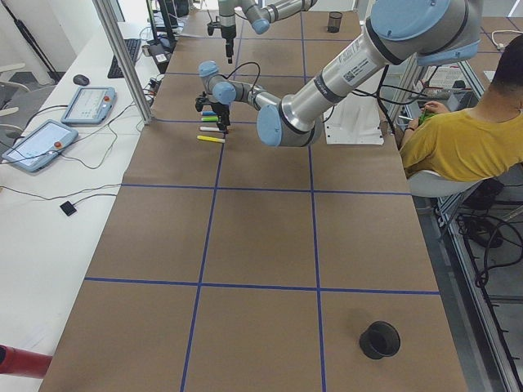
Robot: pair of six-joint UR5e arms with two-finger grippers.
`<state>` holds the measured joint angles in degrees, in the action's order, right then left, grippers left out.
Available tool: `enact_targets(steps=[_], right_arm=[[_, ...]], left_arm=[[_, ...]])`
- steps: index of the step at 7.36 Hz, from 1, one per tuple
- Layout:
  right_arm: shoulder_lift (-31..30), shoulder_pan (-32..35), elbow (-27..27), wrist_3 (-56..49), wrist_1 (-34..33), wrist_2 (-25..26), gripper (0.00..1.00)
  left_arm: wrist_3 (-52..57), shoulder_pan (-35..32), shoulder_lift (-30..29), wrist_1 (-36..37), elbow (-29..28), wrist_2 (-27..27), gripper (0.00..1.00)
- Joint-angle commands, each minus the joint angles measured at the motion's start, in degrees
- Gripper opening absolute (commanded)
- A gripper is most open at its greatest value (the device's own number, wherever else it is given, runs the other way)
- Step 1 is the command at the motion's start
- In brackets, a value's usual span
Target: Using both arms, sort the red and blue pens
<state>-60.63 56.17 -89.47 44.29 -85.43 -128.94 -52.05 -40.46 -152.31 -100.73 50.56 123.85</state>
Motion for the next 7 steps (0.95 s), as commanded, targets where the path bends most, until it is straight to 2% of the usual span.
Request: enact_targets(steps=[1,3,7], right_arm=[[0.0,0.0,0.0,0.1,0.0,0.0,1.00],[0.0,0.0,0.0,0.1,0.0,0.0,1.00],[0.0,0.0,0.0,0.1,0.0,0.0,1.00]], left_arm=[[0.1,0.4,0.0,-0.1,-0.1,-0.1,0.59],[0.0,0.4,-0.1,-0.6,-0.1,-0.1,0.50],[-0.6,0.3,0.0,-1.7,-0.4,-0.6,0.48]])
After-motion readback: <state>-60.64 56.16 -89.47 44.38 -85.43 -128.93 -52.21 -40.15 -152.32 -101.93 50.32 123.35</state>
